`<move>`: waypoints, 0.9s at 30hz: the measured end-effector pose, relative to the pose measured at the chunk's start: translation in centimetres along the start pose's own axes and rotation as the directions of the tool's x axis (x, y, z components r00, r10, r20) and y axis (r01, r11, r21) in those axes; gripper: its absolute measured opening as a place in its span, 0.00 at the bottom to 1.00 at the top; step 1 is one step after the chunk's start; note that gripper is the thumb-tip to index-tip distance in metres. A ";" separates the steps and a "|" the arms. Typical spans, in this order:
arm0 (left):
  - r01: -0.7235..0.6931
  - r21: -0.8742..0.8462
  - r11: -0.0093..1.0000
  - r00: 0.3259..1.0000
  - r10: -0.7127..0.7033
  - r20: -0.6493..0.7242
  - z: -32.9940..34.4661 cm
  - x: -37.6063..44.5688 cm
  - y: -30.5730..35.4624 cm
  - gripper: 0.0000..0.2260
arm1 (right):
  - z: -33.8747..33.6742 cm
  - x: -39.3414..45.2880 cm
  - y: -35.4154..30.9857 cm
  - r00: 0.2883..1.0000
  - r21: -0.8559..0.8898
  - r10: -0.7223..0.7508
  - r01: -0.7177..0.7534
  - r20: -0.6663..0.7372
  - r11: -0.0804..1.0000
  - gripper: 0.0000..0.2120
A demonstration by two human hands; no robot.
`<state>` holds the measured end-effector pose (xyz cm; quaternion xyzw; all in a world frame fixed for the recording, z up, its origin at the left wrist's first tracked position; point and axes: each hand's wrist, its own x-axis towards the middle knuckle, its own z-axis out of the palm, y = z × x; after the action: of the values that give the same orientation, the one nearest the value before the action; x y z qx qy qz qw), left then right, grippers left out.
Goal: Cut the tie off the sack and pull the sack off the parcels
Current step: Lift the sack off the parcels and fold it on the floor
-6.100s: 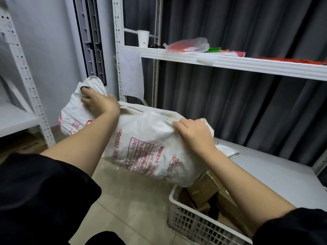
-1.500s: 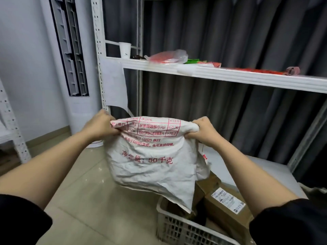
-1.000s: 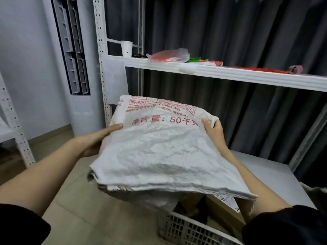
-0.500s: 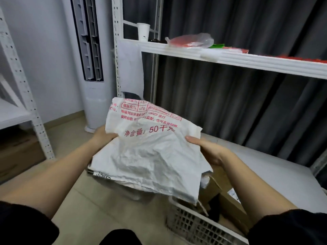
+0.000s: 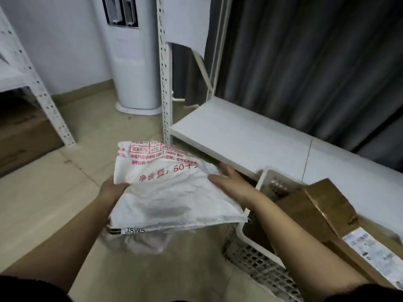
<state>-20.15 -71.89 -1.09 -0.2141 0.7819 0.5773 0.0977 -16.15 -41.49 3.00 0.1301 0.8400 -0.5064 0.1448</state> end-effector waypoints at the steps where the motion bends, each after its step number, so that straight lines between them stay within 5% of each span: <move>1: 0.036 -0.024 0.999 0.999 -0.036 -0.008 0.9 0.7 -1.4 0.25 | 0.9 0.6 0.9 0.998 -0.037 0.006 -0.004 0.060 0.999 0.33; 5: 0.169 -0.151 0.974 0.985 -0.161 0.067 5.1 3.0 -5.6 0.19 | 4.2 2.8 4.5 0.974 -0.138 0.020 0.012 0.225 0.990 0.32; 9: 0.320 -0.322 0.891 0.943 -0.269 0.195 9.2 4.4 -6.0 0.13 | 6.5 4.6 8.1 0.989 -0.467 -0.117 0.061 -0.093 0.882 0.28; 13: 0.403 -0.316 0.859 0.914 -0.362 0.181 12.4 5.7 -7.0 0.11 | 6.3 6.0 9.5 0.892 -0.708 -0.373 0.089 -0.256 0.701 0.30; 15: 0.405 -0.300 0.864 0.914 -0.380 0.139 13.5 6.2 -9.4 0.15 | 6.8 7.3 10.7 0.923 -0.744 -0.326 0.069 -0.206 0.665 0.29; 18: 0.484 -0.279 0.829 0.874 -0.475 0.104 14.0 7.0 -13.9 0.20 | 8.7 8.7 13.6 0.995 -0.723 -0.071 0.096 0.066 0.684 0.29; 20: 0.470 -0.076 0.879 0.875 -0.476 -0.090 14.4 7.7 -16.3 0.26 | 10.2 9.0 15.7 0.965 -0.695 0.094 0.108 0.247 0.711 0.31; 22: 0.353 0.160 0.922 0.894 -0.281 -0.349 14.5 7.3 -16.5 0.31 | 11.7 9.2 17.3 0.937 -0.701 0.151 0.124 0.316 0.702 0.33; 23: 0.173 0.320 0.931 0.910 -0.027 -0.413 14.7 6.7 -16.4 0.33 | 12.4 9.4 17.9 0.935 -0.707 0.153 0.127 0.319 0.696 0.33; 25: -0.239 0.675 0.697 0.889 0.438 -0.137 15.2 5.5 -17.1 0.34 | 13.3 9.8 18.5 0.937 -0.707 0.147 0.129 0.316 0.695 0.33; 27: -0.454 0.803 0.386 0.825 0.522 0.216 16.2 4.4 -19.1 0.34 | 13.5 10.3 18.7 0.942 -0.702 0.126 0.139 0.312 0.698 0.33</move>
<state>-17.02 -62.20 -24.39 0.0764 0.9879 0.1338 -0.0158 -17.35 -44.27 -22.10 -0.0277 0.9331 -0.1551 0.3232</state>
